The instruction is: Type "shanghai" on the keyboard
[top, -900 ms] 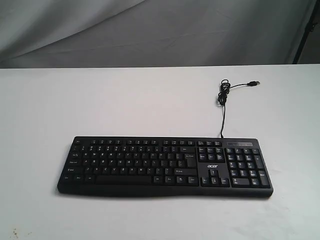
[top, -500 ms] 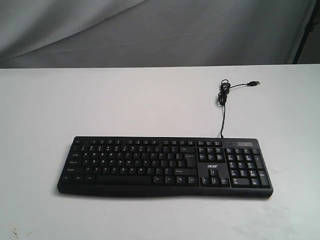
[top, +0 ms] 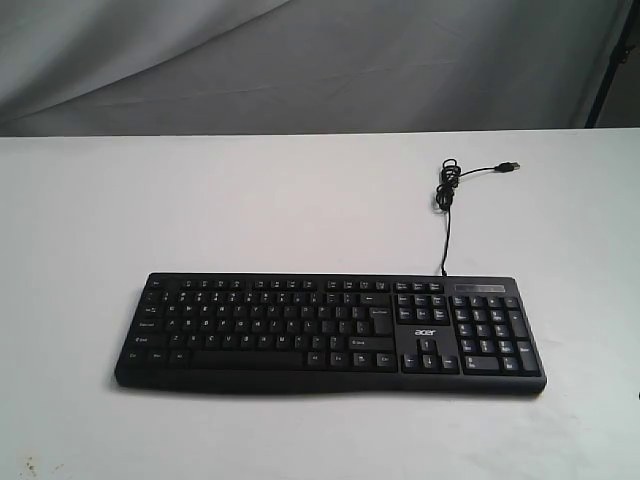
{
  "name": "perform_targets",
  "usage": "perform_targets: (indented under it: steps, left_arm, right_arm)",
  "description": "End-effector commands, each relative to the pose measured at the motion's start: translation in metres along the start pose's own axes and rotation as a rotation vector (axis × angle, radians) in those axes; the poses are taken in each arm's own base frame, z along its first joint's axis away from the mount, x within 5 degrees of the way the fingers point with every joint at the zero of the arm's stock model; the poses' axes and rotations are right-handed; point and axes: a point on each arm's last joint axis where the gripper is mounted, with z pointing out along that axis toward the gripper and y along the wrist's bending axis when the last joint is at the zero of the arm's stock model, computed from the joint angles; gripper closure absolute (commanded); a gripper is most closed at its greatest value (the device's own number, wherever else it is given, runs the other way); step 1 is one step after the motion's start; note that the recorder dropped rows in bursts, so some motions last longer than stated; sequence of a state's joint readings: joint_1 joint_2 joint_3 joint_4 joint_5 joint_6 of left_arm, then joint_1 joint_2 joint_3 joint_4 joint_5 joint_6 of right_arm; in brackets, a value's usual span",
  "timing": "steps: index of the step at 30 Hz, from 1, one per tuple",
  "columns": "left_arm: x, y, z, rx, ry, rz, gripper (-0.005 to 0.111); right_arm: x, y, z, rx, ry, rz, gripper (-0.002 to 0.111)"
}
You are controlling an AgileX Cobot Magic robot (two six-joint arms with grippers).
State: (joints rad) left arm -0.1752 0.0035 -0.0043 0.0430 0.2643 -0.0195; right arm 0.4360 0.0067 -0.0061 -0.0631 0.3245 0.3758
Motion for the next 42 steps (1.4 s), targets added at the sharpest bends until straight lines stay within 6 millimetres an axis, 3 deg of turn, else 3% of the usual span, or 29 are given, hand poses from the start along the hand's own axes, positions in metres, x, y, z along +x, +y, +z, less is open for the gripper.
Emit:
perform_targets:
  steps: [1,7,10,13,18,23,28,33,42]
  left_arm:
    - [0.001,0.0,0.0,0.003,-0.002,-0.001,0.107]
    - [0.001,0.0,0.0,0.003,-0.002,-0.001,0.107]
    - [0.001,0.0,0.0,0.003,-0.002,-0.001,0.107]
    - [0.001,0.0,0.0,0.003,-0.002,-0.001,0.107]
    - [0.001,0.0,0.0,0.003,-0.002,-0.001,0.107]
    - [0.001,0.0,0.0,0.003,-0.002,-0.001,0.107]
    - [0.001,0.0,0.0,0.003,-0.002,-0.001,0.107]
    - [0.001,0.0,0.0,0.003,-0.002,-0.001,0.107]
    - [0.001,0.0,0.0,0.003,-0.002,-0.001,0.107]
  right_arm:
    - [-0.023,0.008,-0.008,-0.033,-0.071,0.048,0.108]
    - [-0.067,0.022,0.004,0.0,-0.001,-0.002,0.108]
    - [-0.086,0.029,0.025,0.012,0.041,-0.053,0.108]
    - [-0.093,0.037,0.052,-0.002,0.148,-0.077,0.108]
    - [-0.095,0.079,0.097,-0.185,0.226,-0.201,0.108]
    - [-0.086,0.133,0.139,-0.343,0.328,-0.414,0.108]
    - [-0.067,0.167,0.185,-0.413,0.41,-0.565,0.108]
    - [-0.045,0.181,0.229,-0.381,0.496,-0.514,0.108]
    - [-0.01,0.194,0.281,-0.351,0.578,-0.494,0.108]
